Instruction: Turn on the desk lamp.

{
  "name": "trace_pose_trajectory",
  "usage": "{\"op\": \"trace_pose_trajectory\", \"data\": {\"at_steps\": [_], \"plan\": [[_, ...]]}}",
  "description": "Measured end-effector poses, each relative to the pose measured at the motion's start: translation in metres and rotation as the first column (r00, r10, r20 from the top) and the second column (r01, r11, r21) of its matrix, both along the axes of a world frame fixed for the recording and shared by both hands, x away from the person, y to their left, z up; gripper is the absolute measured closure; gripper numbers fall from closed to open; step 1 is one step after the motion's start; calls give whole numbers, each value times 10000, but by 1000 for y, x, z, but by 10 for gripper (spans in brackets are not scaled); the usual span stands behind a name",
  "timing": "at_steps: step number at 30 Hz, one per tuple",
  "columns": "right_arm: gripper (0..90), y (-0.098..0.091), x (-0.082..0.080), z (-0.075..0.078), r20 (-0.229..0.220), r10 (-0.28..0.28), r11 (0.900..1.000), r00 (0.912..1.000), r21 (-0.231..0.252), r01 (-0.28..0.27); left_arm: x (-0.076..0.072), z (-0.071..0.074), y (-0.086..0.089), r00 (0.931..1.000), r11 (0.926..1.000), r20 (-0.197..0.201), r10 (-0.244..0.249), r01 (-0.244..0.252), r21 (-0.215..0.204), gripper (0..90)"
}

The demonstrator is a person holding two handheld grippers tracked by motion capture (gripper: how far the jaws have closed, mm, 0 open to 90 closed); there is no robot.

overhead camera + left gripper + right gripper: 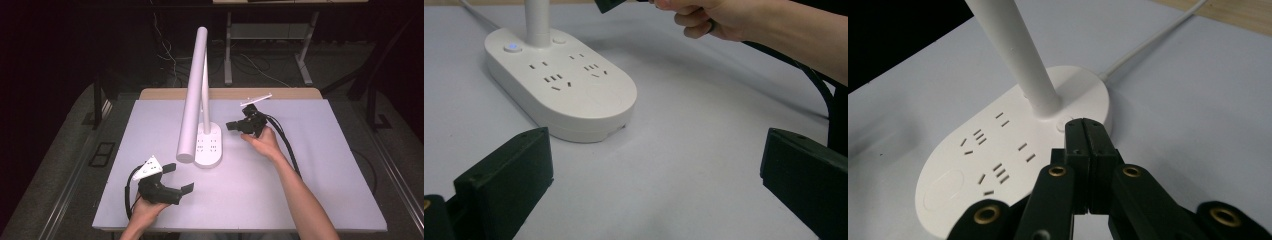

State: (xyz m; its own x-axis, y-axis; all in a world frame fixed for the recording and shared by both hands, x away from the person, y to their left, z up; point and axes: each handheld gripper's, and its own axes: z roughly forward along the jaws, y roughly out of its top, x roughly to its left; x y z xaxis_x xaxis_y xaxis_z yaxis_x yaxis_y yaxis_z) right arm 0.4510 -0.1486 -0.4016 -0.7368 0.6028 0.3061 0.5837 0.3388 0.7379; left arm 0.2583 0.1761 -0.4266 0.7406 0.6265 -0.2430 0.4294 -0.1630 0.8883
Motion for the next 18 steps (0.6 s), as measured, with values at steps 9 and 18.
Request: {"op": "trace_pose_trajectory", "data": {"at_steps": [9,18], "plan": [[651,-28,-18,17,391,-299,9996,9988,5,299,0,0,0,10000,10000,-23,36,-36,-13,0],[178,-56,-41,36,743,-809,9967,9940,140,801,-1,0,0,10000,10000,2,90,-90,-38,0]]}}
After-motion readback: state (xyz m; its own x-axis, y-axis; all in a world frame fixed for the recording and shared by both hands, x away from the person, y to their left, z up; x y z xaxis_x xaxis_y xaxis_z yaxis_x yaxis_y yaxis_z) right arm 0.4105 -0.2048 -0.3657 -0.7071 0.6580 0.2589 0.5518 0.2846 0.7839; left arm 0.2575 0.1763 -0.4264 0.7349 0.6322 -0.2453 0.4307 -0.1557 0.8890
